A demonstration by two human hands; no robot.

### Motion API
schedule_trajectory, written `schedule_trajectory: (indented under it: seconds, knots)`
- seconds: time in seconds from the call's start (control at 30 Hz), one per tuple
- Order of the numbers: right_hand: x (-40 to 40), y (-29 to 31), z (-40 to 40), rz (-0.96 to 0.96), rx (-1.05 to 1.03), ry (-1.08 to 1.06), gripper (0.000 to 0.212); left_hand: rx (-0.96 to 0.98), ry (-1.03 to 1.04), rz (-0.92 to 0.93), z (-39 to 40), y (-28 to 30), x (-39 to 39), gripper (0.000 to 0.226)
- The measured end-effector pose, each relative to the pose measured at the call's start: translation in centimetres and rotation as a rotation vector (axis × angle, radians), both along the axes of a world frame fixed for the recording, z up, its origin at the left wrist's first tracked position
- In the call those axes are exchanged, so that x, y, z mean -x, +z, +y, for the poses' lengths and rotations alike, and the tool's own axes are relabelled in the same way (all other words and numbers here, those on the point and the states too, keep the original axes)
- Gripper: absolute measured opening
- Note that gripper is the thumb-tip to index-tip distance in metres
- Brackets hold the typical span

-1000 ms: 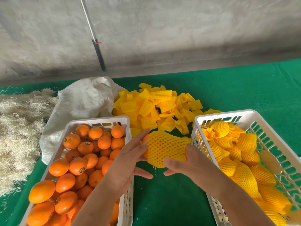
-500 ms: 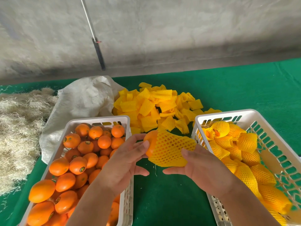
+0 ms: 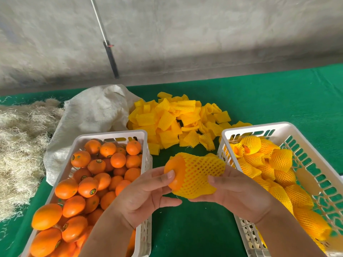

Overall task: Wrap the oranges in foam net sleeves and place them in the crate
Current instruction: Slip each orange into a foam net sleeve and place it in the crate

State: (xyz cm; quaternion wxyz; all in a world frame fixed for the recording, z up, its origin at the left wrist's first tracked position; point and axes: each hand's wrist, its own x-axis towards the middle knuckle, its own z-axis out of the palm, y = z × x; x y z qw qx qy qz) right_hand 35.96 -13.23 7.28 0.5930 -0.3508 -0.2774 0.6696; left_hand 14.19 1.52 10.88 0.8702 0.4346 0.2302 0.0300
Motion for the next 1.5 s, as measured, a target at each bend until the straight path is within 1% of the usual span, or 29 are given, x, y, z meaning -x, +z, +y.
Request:
schedule_trajectory:
  seconds: [0.13, 0.3, 0.37, 0.43, 0.5, 0.57, 0.7, 0.77, 0.8, 0.87, 0.9, 1.0, 1.07, 1.13, 1.2, 1.27, 1.33, 1.37, 1.47, 1.5]
  knots:
    - [0.2, 0.5, 0.4, -0.029, -0.009, -0.024, 0.052, 0.006, 0.069, 0.007, 0.1, 0.3, -0.3, 0.076]
    - [-0.1, 2.2, 0.3, 0.081, -0.145, 0.143, 0.077, 0.032, 0.086, -0.027, 0.7, 0.6, 0.0, 0.074]
    - [-0.3, 2.5, 0.3, 0.14, -0.172, 0.164, 0.08, 0.056, 0.093, -0.057, 0.9, 0.8, 0.2, 0.072]
    - [-0.5, 2.6, 0.3, 0.156, -0.174, 0.154, 0.08, 0.082, 0.136, -0.08, 1.3, 1.0, 0.5, 0.073]
    - [-0.9, 2.5, 0.3, 0.053, -0.158, 0.126, 0.077, 0.062, 0.167, -0.092, 1.8, 1.3, 1.0, 0.074]
    - [-1.4, 2.5, 0.3, -0.075, -0.135, 0.101, 0.071, -0.003, 0.16, -0.081, 2.3, 1.6, 1.5, 0.077]
    - [-1.2, 2.2, 0.3, -0.169, -0.061, 0.004, 0.054, -0.181, 0.13, -0.021, 2.2, 1.7, 1.7, 0.085]
    - [-0.7, 1.9, 0.5, -0.183, -0.002, -0.088, 0.046, -0.272, 0.144, 0.024, 1.7, 1.8, 1.4, 0.096]
    - [-0.4, 1.7, 0.7, -0.177, 0.037, -0.143, 0.047, -0.32, 0.153, 0.05, 1.5, 2.0, 1.2, 0.101]
    - [0.0, 1.6, 0.9, -0.176, 0.091, -0.214, 0.057, -0.415, 0.165, 0.1, 1.0, 2.3, 0.6, 0.108]
    - [0.3, 1.6, 1.0, -0.184, 0.094, -0.221, 0.057, -0.448, 0.171, 0.118, 0.7, 2.4, 0.4, 0.111]
    - [1.0, 2.0, 1.2, -0.181, 0.093, -0.222, 0.046, -0.491, 0.194, 0.137, 0.3, 2.5, 0.1, 0.116]
    - [1.5, 2.3, 1.5, -0.185, 0.098, -0.237, 0.047, -0.513, 0.205, 0.135, 0.1, 2.6, -0.1, 0.117]
    - [2.1, 2.5, 1.8, -0.211, 0.089, -0.245, 0.052, -0.528, 0.211, 0.14, -0.1, 2.4, -0.3, 0.116]
    - [3.0, 2.5, 2.1, -0.196, 0.091, -0.262, 0.055, -0.555, 0.226, 0.161, -0.4, 2.1, -0.5, 0.113]
    - [3.8, 2.4, 2.3, -0.177, 0.117, -0.273, 0.058, -0.617, 0.248, 0.186, -0.6, 1.7, -0.6, 0.105]
    - [4.3, 2.5, 2.4, -0.202, 0.13, -0.259, 0.063, -0.674, 0.276, 0.208, -0.8, 1.5, -0.7, 0.093]
    - [4.6, 2.5, 2.3, -0.21, 0.136, -0.247, 0.07, -0.7, 0.284, 0.228, -0.8, 1.4, -0.7, 0.091]
    - [5.2, 2.1, 2.1, -0.155, 0.191, -0.267, 0.108, -0.817, 0.26, 0.319, -1.2, 1.2, -0.8, 0.092]
    - [5.4, 2.0, 2.0, -0.162, 0.191, -0.273, 0.114, -0.847, 0.24, 0.33, -1.3, 1.1, -0.8, 0.089]
